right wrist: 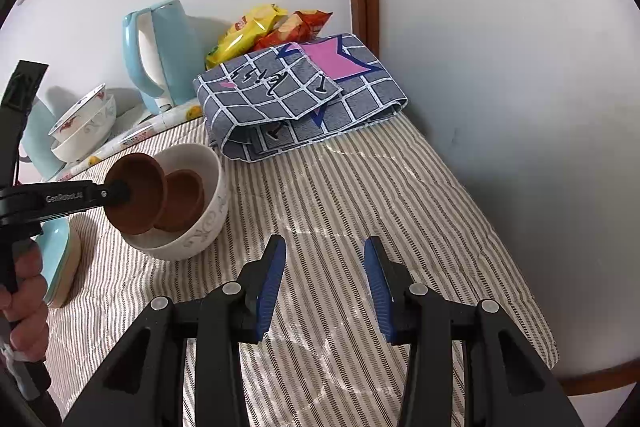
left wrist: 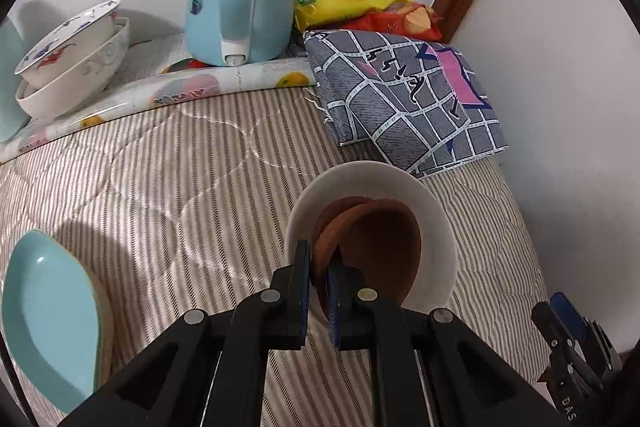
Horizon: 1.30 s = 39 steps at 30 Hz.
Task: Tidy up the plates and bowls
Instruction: 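Lower the left gripper's brown bowl into the white bowl onto the other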
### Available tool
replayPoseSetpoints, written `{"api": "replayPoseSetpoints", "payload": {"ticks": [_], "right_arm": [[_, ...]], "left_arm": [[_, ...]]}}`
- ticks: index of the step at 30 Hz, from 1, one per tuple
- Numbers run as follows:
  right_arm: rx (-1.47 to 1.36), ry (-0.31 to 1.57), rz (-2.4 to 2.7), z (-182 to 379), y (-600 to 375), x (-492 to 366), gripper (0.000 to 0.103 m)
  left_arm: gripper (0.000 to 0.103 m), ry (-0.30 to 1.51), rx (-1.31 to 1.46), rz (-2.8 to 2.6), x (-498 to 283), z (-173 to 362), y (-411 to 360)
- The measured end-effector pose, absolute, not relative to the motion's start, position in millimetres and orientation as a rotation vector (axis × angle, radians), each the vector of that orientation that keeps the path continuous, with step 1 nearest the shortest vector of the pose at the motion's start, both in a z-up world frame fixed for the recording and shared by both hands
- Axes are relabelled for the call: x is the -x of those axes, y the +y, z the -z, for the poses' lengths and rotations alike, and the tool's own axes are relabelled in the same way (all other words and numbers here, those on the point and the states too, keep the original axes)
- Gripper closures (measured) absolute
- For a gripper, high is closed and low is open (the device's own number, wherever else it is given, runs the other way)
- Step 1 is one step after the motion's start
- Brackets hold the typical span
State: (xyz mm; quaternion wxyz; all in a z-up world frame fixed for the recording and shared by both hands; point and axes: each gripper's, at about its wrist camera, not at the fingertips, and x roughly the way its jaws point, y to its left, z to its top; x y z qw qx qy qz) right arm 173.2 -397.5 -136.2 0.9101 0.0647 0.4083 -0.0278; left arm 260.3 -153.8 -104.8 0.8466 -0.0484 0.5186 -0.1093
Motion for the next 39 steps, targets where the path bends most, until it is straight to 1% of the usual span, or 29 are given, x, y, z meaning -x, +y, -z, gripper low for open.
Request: {"api": "replayPoseSetpoints", "payload": {"ticks": [15, 32, 37, 39], "right_arm": [[-0.160, 0.872, 0.053, 149, -404, -181, 0.062], [-0.135, 0.884, 0.042, 148, -393, -180, 0.062], [-0.127, 0.886, 0.039, 147, -389, -179, 0.062], [-0.122, 0.889, 0.039, 147, -387, -180, 0.062]], "left_arm": [[0.094, 1.126, 0.107, 0.236, -279, 125, -166], [0.093, 1.142, 0.146, 0.281, -278, 126, -167], [0.092, 1.129, 0.119, 0.291, -278, 126, -168], [0.087, 1.131, 0.114, 0.305, -277, 126, -168]]}}
